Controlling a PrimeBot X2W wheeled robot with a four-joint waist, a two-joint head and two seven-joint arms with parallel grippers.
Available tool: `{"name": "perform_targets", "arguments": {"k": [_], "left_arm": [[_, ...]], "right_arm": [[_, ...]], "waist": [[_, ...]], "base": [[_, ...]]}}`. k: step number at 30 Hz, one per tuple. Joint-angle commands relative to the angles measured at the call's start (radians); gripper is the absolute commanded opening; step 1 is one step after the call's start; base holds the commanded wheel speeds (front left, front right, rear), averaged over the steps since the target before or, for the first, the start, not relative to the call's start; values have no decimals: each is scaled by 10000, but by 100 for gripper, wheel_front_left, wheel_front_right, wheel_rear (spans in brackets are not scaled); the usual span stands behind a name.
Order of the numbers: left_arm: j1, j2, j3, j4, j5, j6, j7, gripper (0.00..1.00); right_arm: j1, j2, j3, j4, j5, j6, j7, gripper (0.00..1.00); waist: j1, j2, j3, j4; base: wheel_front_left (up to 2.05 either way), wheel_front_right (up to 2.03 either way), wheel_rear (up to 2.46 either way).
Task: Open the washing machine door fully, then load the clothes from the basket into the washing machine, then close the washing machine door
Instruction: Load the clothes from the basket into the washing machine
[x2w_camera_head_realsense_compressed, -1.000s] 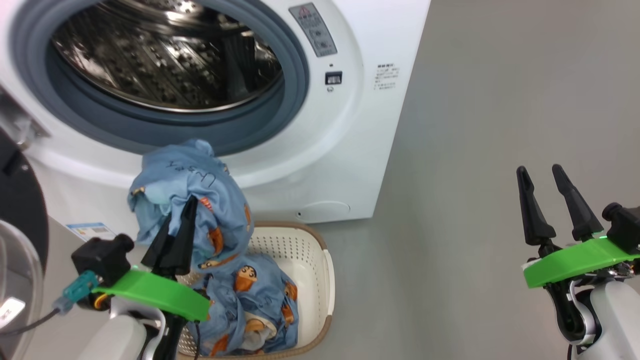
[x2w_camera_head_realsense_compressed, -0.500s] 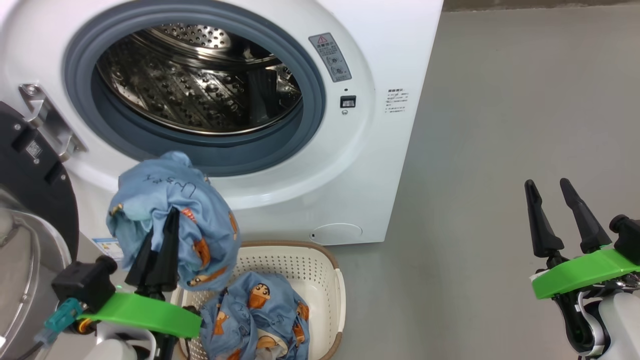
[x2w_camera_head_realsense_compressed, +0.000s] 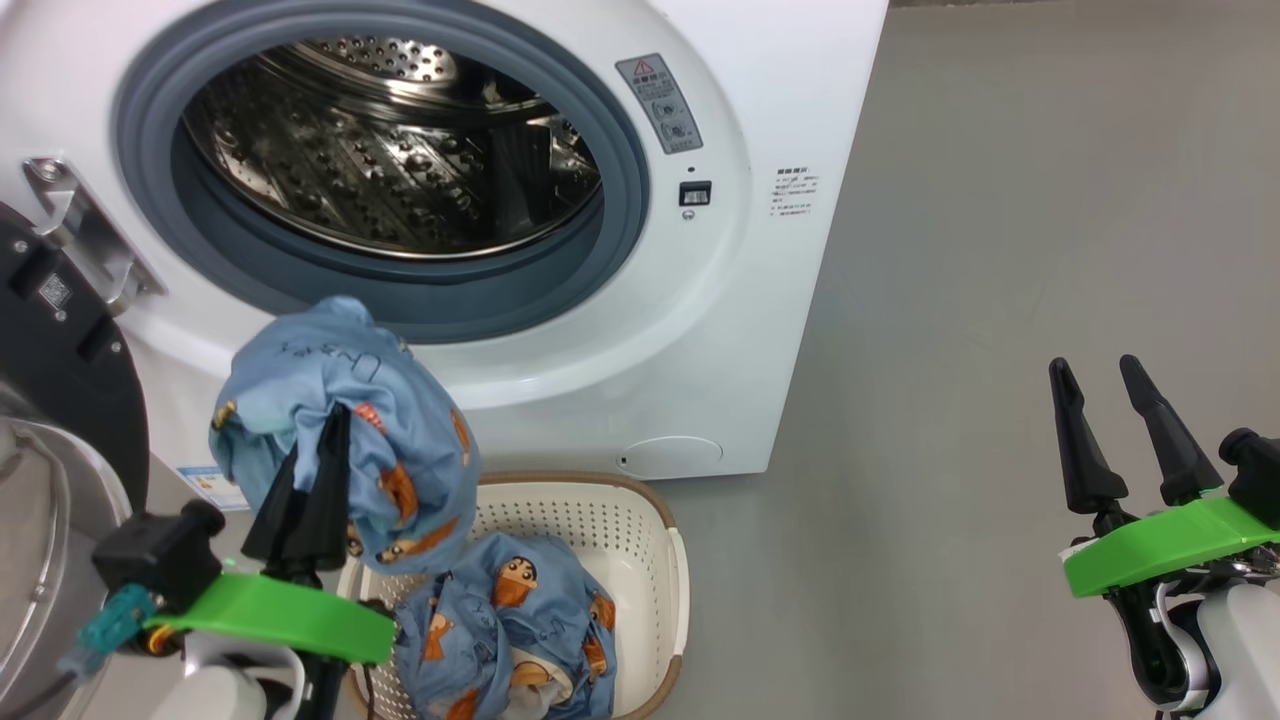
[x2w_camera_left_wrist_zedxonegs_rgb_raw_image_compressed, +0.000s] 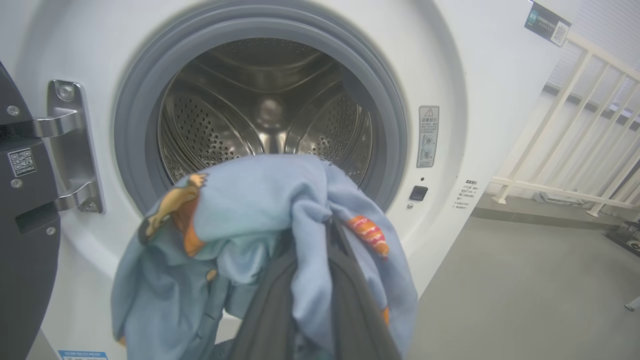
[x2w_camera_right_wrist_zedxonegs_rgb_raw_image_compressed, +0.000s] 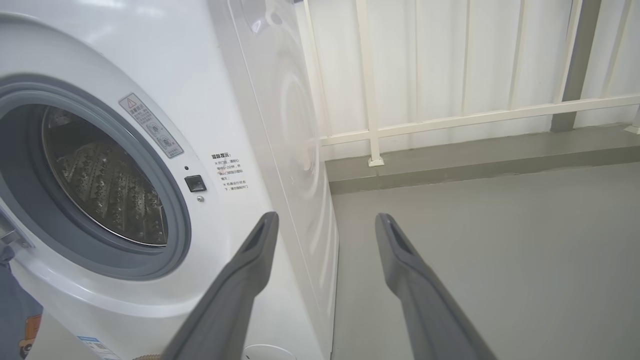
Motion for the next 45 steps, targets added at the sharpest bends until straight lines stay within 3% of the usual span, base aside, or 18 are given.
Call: {"name": "perform_targets", "arguments": {"k": [1,13,23,32,40,45], "left_arm": [[-528,261,443,-142,-80,-30,-48,0],[-2868,10,313,1802,63,-732,101,0],[-6000,-214,728,4259,270,-1480,-49,0],[-8725,-221,709,6637,585,-2010,-71,0],[-10929,-98,340,8437,1168,-2171,-7,0],[-11808,-38,187,8886,1525,-2173,-71,0]], "right_arm": [[-122,-192,179,-239,36,54,-80,100],[-532,-166,193,-482,-77,54,-80,100],[-1182,-86,195,-859,-245,54,-80,100],[-1721,377,223,-1150,-358,54,-80,100],[-2005,922,157,-1319,-395,54,-80,100],[-2099,1182,257,-1343,-414,54,-80,100]], "waist": [[0,0,45,-20],[0,0,1161,-353],[0,0,2972,-803],[0,0,4622,-1384],[0,0,5925,-1956],[0,0,6355,-2226]], "base": [[0,0,0],[0,0,0],[0,0,0],[0,0,0],[0,0,0],[0,0,0]]}}
